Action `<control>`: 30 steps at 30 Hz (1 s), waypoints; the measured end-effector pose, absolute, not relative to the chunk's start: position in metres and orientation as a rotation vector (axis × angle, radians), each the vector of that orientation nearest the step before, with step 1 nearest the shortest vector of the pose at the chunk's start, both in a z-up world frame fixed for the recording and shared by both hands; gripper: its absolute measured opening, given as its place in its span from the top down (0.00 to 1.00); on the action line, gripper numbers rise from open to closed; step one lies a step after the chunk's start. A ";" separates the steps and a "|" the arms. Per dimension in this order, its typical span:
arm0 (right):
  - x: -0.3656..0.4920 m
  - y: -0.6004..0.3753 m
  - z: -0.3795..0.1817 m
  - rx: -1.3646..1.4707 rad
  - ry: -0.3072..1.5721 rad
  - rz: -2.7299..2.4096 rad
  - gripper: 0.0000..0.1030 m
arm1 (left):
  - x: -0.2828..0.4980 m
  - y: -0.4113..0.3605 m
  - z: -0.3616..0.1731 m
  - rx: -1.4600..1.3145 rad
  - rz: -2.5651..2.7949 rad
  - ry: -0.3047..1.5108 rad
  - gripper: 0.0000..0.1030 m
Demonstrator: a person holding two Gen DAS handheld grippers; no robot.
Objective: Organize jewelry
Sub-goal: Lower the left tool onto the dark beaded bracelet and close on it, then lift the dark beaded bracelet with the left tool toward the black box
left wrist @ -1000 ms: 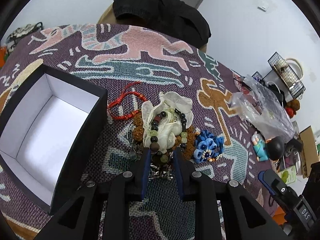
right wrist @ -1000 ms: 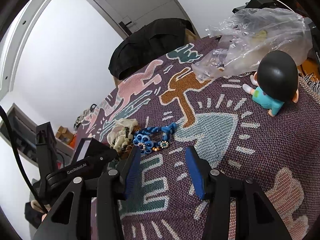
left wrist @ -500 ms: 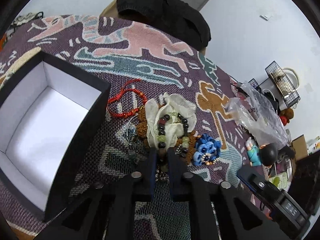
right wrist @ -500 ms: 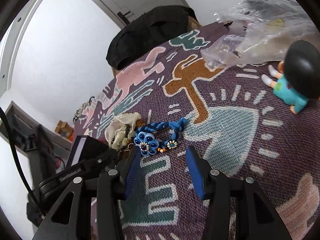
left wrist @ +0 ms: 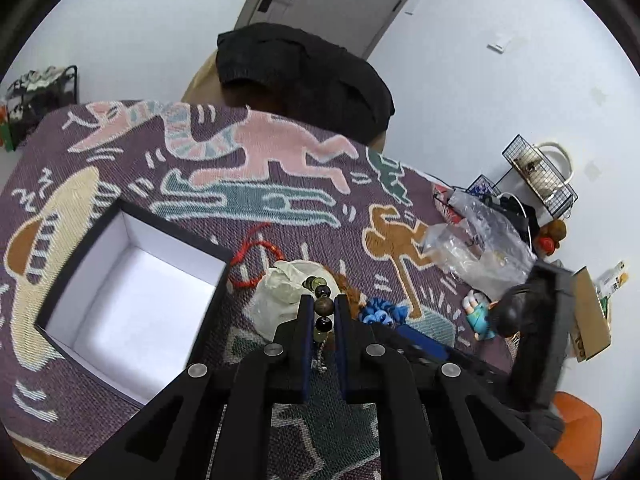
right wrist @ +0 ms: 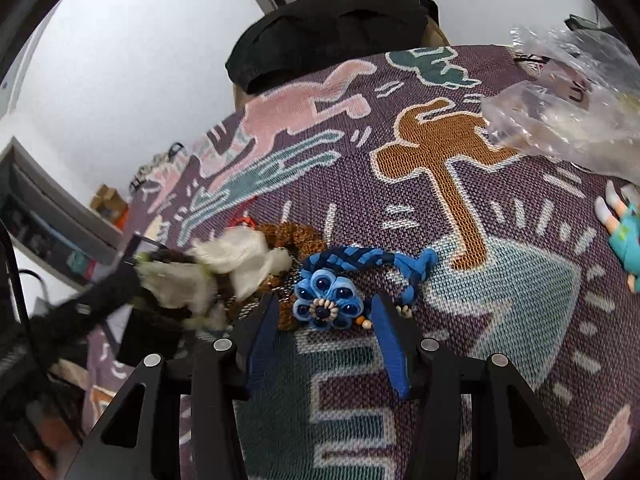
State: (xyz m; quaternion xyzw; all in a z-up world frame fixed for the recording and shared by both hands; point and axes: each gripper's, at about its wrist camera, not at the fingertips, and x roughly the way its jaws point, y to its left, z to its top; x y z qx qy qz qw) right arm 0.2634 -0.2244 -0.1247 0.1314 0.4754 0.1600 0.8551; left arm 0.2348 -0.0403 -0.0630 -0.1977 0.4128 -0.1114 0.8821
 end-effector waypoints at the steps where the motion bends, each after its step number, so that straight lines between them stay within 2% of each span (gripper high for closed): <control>1: 0.264 -0.224 -0.126 0.268 1.004 0.334 0.53 | 0.235 -0.038 -0.062 -0.415 -0.236 0.859 0.90; 5: 0.269 -0.216 -0.132 0.218 1.016 0.337 0.53 | 0.235 -0.033 -0.056 -0.425 -0.264 0.857 0.90; 6: 0.268 -0.215 -0.131 0.204 1.013 0.335 0.63 | 0.235 -0.033 -0.055 -0.424 -0.273 0.856 0.90; 8: 0.266 -0.215 -0.130 0.203 1.017 0.348 0.65 | 0.234 -0.033 -0.049 -0.420 -0.310 0.850 0.90; 9: 0.264 -0.217 -0.127 0.209 1.009 0.360 0.70 | 0.233 -0.033 -0.046 -0.421 -0.326 0.846 0.90; 10: 0.262 -0.218 -0.124 0.211 0.999 0.366 0.79 | 0.232 -0.034 -0.043 -0.420 -0.341 0.840 0.90; 11: 0.260 -0.220 -0.120 0.216 0.990 0.371 0.80 | 0.231 -0.034 -0.039 -0.416 -0.348 0.837 0.90; 12: 0.257 -0.224 -0.114 0.228 0.976 0.377 0.92 | 0.230 -0.034 -0.036 -0.412 -0.352 0.835 0.90; 19: 0.242 -0.234 -0.078 0.265 0.881 0.435 0.93 | 0.229 -0.039 -0.028 -0.386 -0.369 0.845 0.90; 24: 0.232 -0.236 -0.068 0.272 0.844 0.448 0.93 | 0.228 -0.050 -0.054 -0.378 -0.390 0.920 0.90; 30: 0.230 -0.245 -0.084 0.289 0.871 0.428 0.93 | 0.229 -0.061 -0.092 -0.365 -0.374 1.025 0.90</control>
